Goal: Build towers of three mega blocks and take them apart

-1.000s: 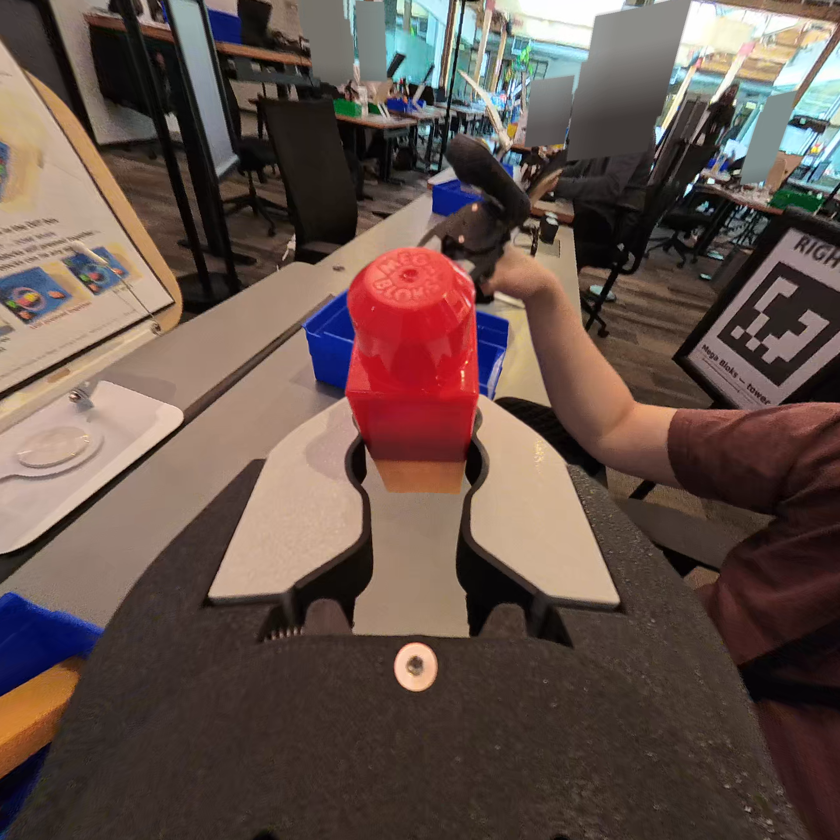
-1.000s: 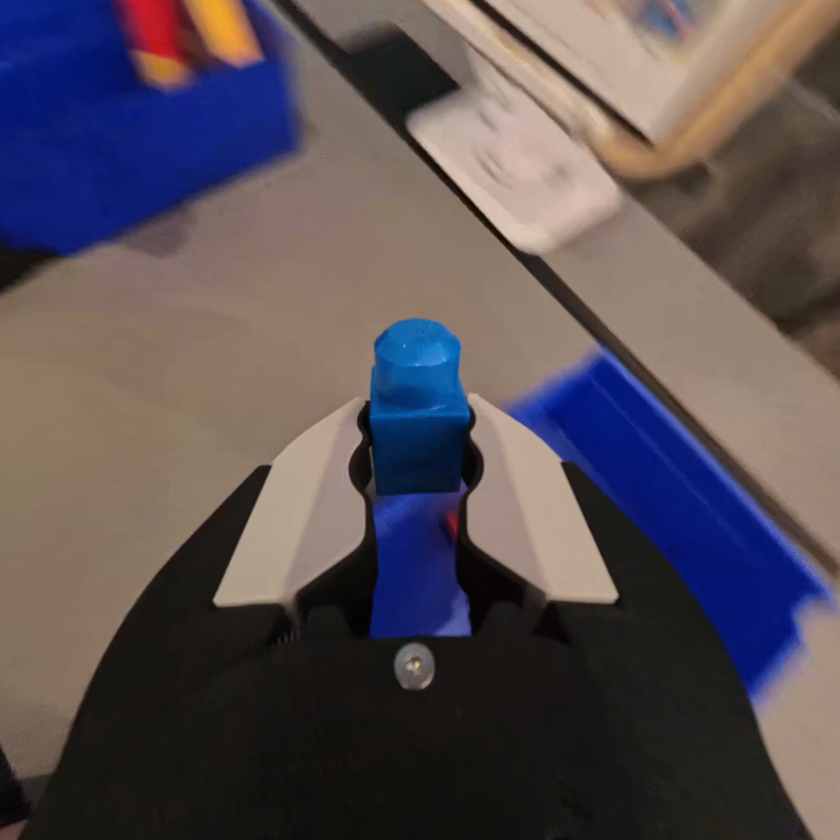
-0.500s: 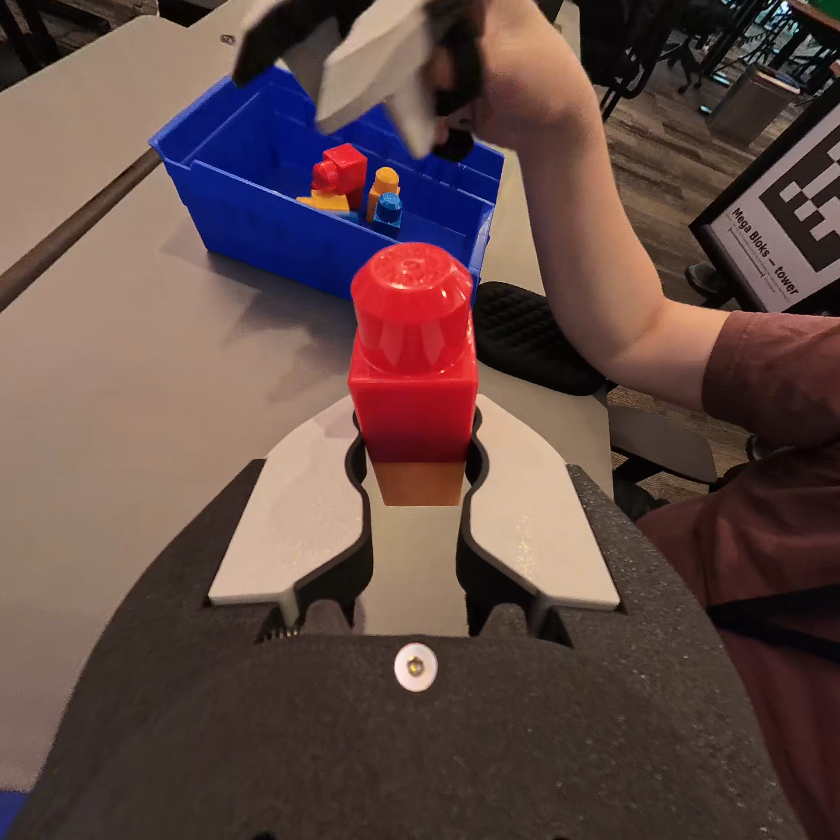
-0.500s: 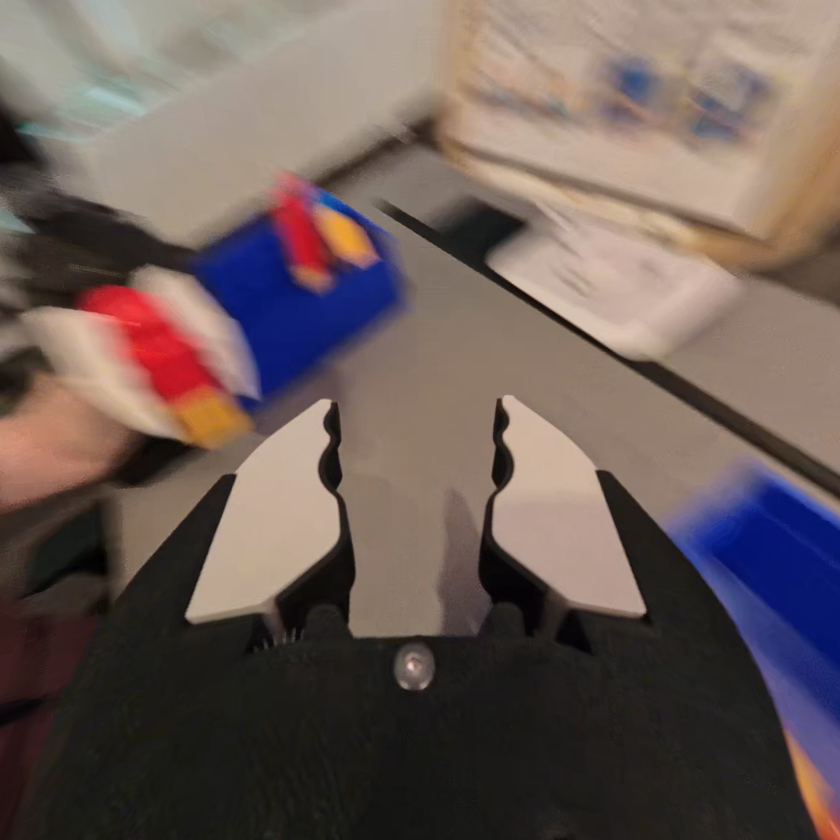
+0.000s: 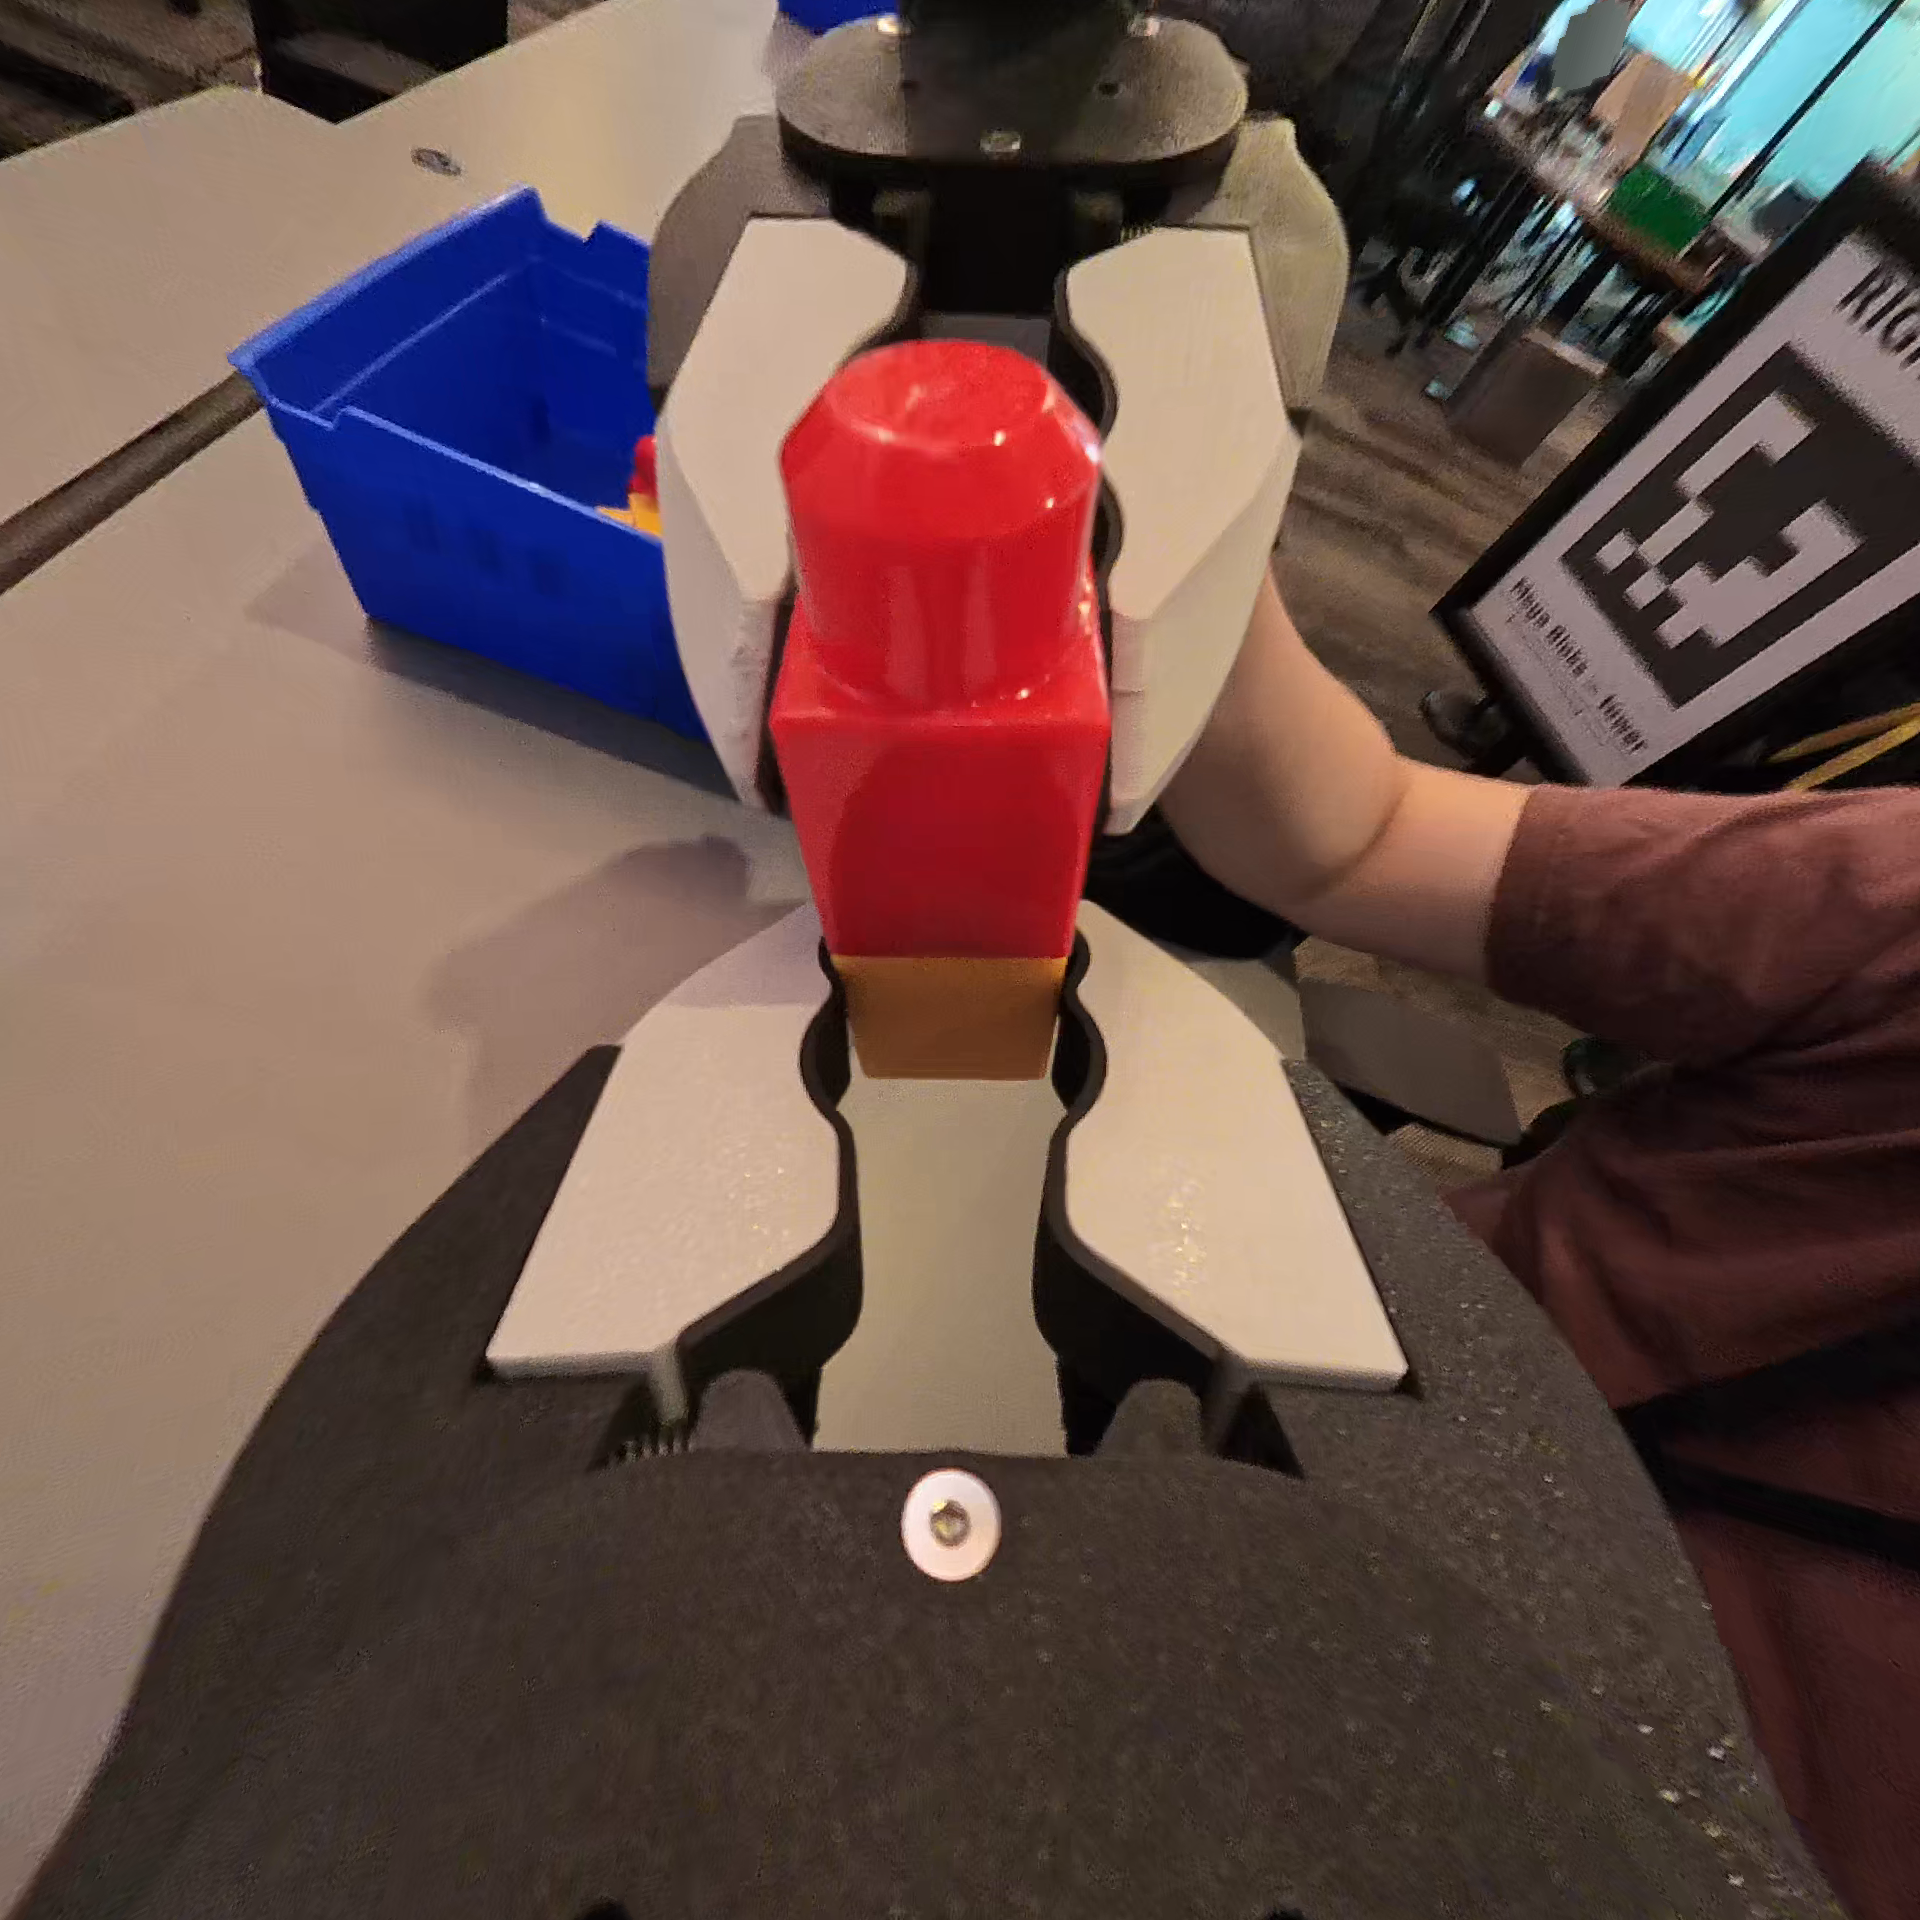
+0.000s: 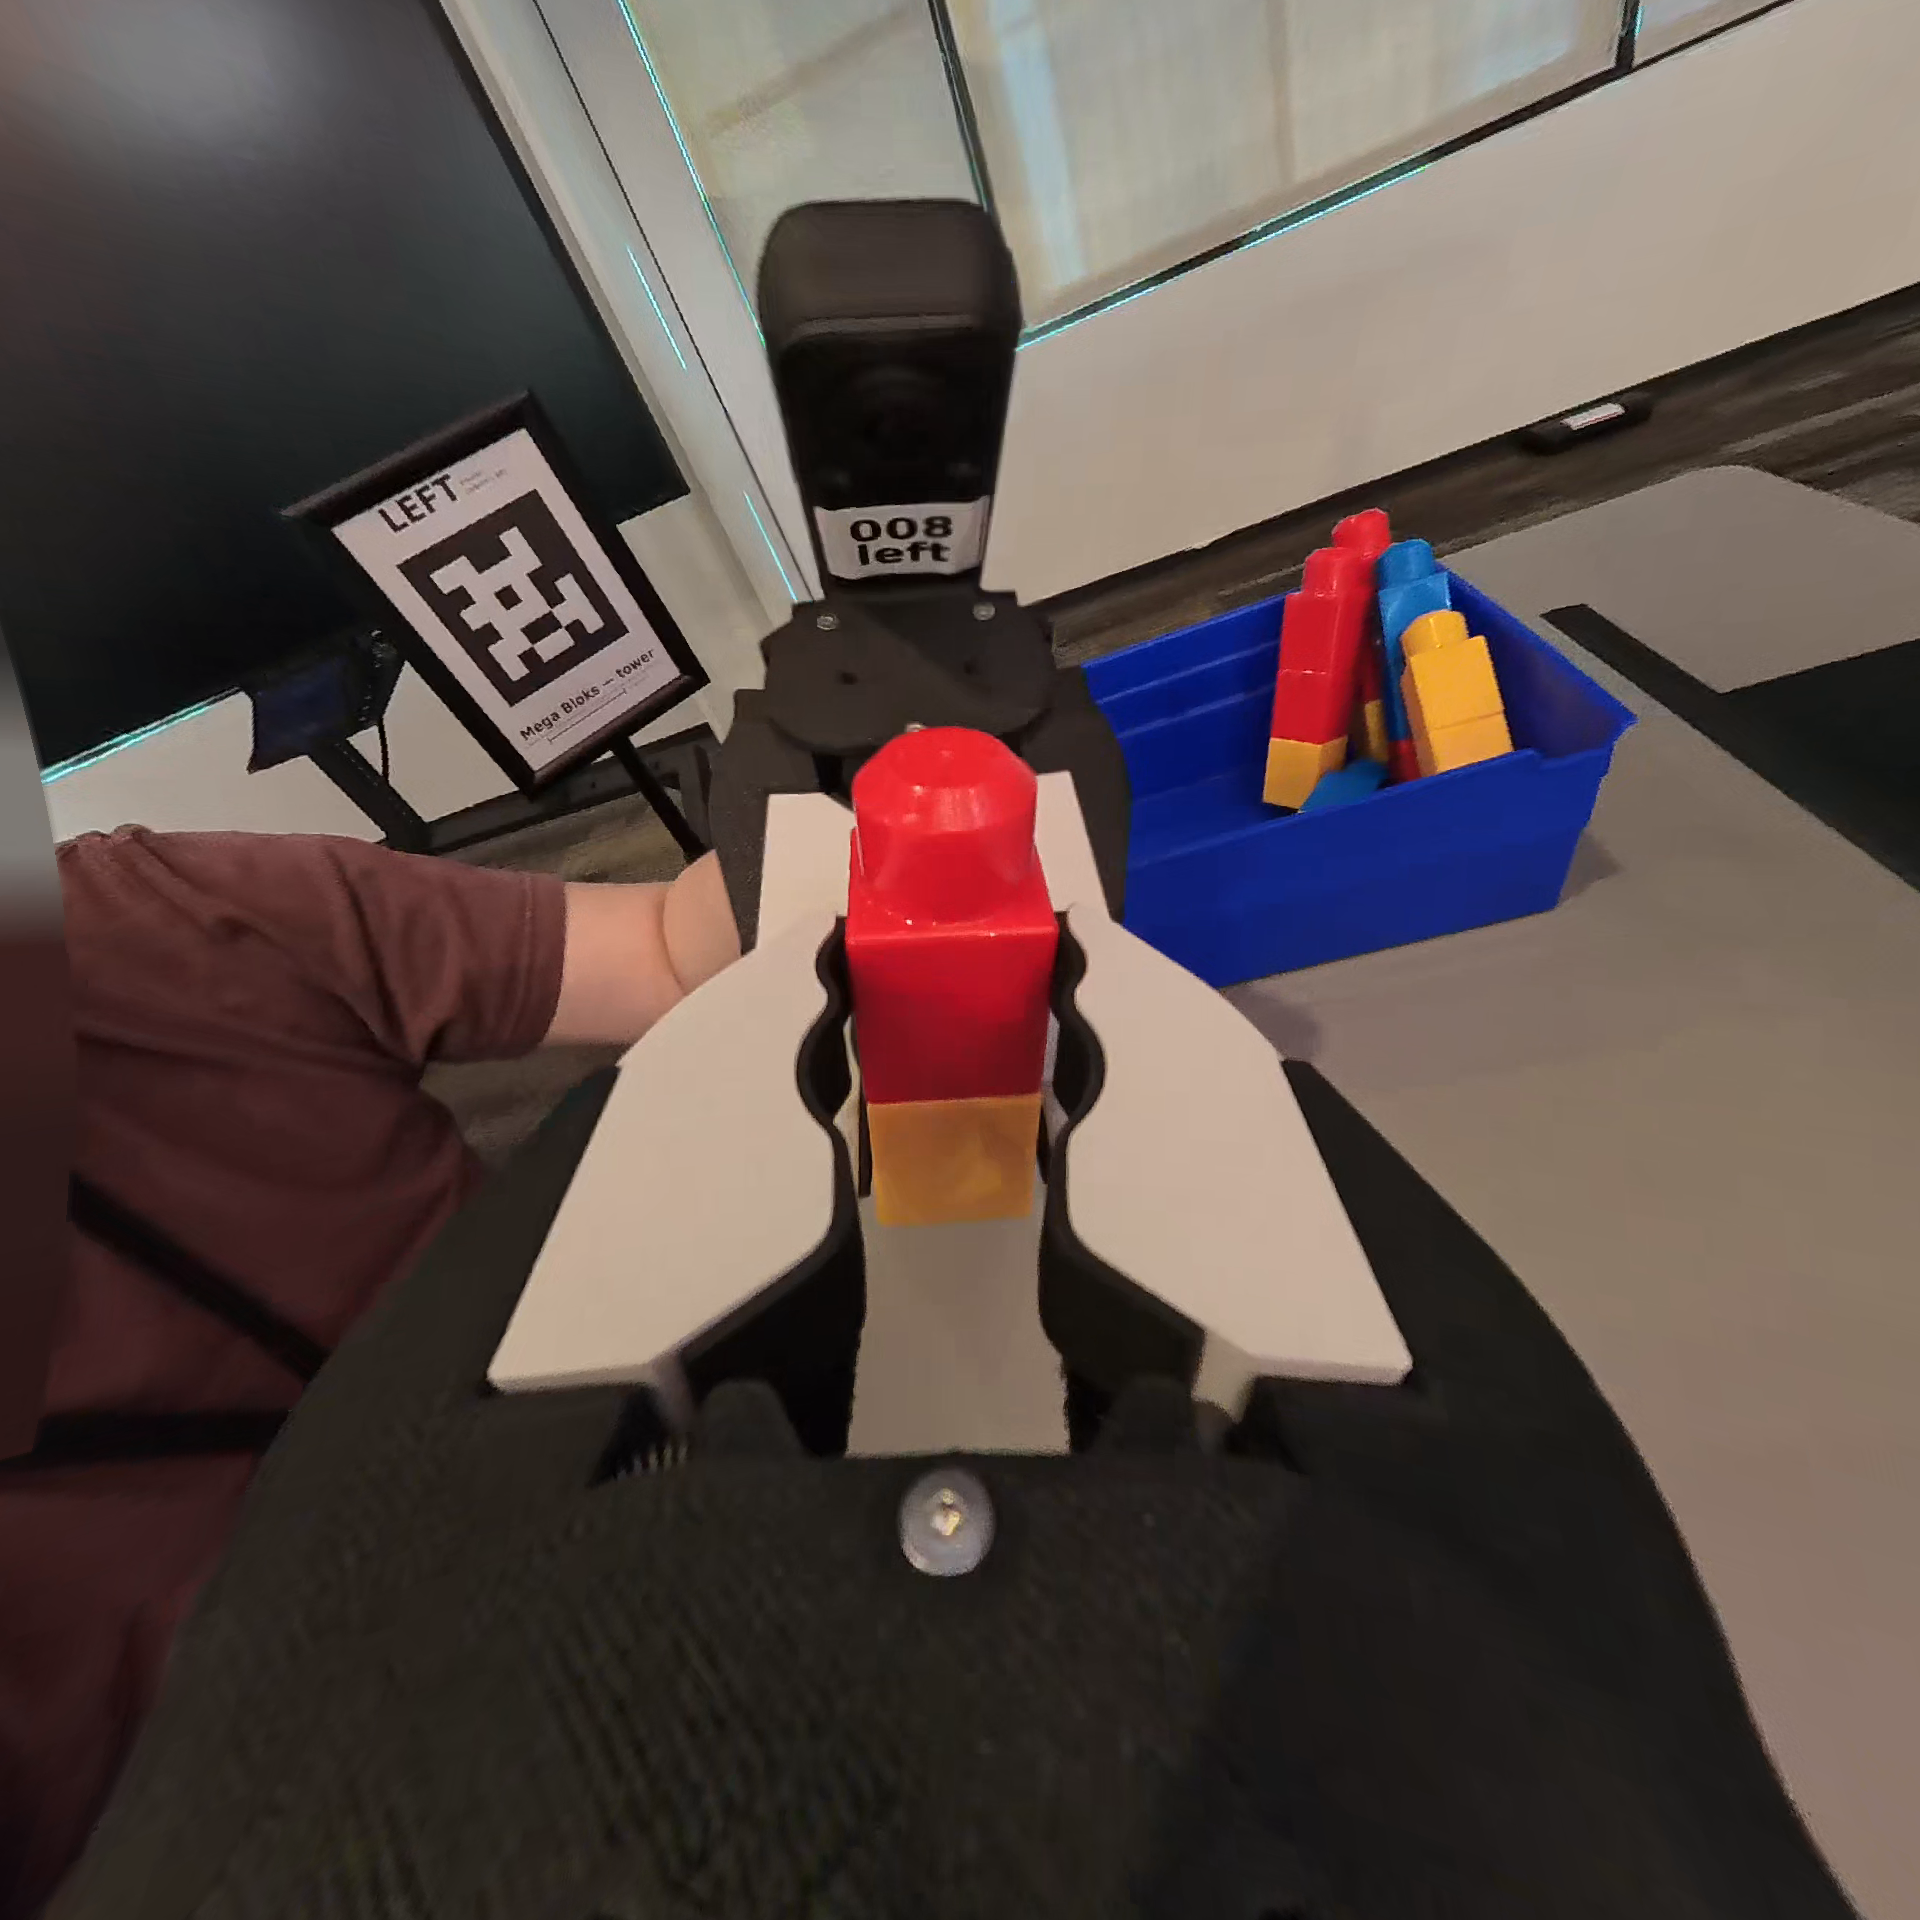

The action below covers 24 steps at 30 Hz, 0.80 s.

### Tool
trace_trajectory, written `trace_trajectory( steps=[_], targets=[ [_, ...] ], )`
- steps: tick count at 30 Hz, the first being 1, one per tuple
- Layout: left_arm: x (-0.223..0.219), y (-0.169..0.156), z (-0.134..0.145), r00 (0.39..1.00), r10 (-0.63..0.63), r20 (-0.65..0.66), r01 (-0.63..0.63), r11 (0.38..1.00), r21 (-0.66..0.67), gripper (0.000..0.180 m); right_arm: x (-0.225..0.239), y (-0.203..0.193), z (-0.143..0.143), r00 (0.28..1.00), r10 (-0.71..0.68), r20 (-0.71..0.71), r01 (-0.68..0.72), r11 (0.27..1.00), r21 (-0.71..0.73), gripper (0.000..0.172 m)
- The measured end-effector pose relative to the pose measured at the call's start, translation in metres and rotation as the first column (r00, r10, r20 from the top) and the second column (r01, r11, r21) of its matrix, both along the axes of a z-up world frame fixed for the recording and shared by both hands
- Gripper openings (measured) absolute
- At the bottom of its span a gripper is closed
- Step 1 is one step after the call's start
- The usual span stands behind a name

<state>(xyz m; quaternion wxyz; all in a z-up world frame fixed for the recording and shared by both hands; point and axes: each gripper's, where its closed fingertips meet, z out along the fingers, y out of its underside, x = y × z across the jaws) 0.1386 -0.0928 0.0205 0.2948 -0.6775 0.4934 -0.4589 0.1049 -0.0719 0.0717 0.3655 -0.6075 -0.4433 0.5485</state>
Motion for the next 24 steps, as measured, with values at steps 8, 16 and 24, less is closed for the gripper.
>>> trace_trajectory(
  steps=[8,16,24],
  targets=[
    [0.020,-0.026,-0.045,0.978,-0.128,-0.163,0.121,0.991,-0.048,0.036,0.123,0.050,0.047,0.934,-0.285,-0.214,0.254,0.954,-0.159,0.037],
    [0.028,-0.018,-0.036,0.993,-0.091,-0.077,0.085,0.993,-0.082,0.036,0.278,0.087,-0.068,0.643,-0.640,0.421,0.713,0.701,-0.023,0.044],
    [0.027,-0.009,-0.030,0.998,-0.047,-0.047,0.044,0.997,-0.069,0.037,0.184,0.066,0.021,0.865,-0.501,0.020,0.495,0.861,0.115,0.065]
  ],
)
